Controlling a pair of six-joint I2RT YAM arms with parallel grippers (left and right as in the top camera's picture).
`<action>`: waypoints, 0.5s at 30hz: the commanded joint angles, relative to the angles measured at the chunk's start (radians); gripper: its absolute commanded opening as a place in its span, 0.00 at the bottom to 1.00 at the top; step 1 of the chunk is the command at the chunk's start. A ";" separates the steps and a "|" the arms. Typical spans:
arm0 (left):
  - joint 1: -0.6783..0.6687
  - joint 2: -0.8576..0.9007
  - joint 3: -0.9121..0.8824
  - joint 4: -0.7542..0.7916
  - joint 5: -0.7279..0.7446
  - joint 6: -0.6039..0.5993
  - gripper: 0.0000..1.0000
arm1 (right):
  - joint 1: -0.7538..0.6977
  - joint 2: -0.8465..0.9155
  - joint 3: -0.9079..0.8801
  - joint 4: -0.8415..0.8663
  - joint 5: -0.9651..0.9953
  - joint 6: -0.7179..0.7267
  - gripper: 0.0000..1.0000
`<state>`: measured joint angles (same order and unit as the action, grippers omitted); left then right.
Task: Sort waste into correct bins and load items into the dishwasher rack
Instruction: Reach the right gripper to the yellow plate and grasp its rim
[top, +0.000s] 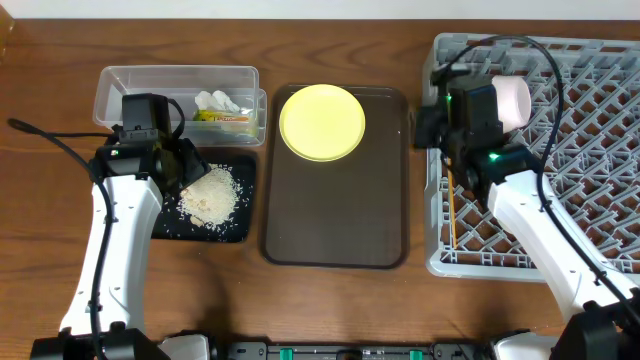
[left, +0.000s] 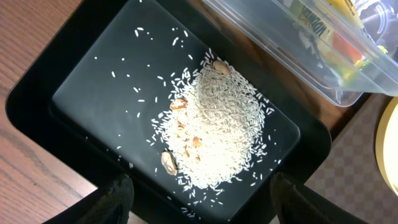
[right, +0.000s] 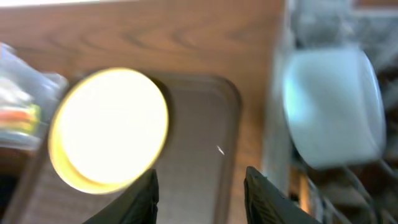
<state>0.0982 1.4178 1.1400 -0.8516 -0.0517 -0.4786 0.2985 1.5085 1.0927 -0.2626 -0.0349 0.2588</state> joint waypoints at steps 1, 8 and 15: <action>0.003 0.000 -0.007 0.000 -0.001 -0.010 0.74 | 0.041 0.032 0.008 0.053 -0.060 -0.014 0.45; 0.003 0.000 -0.007 0.000 -0.001 -0.010 0.74 | 0.116 0.208 0.008 0.205 -0.057 -0.014 0.45; 0.003 0.000 -0.007 0.000 -0.001 -0.010 0.74 | 0.180 0.416 0.009 0.381 0.113 -0.013 0.43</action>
<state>0.0982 1.4178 1.1400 -0.8509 -0.0517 -0.4786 0.4549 1.8744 1.0946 0.0914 -0.0132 0.2539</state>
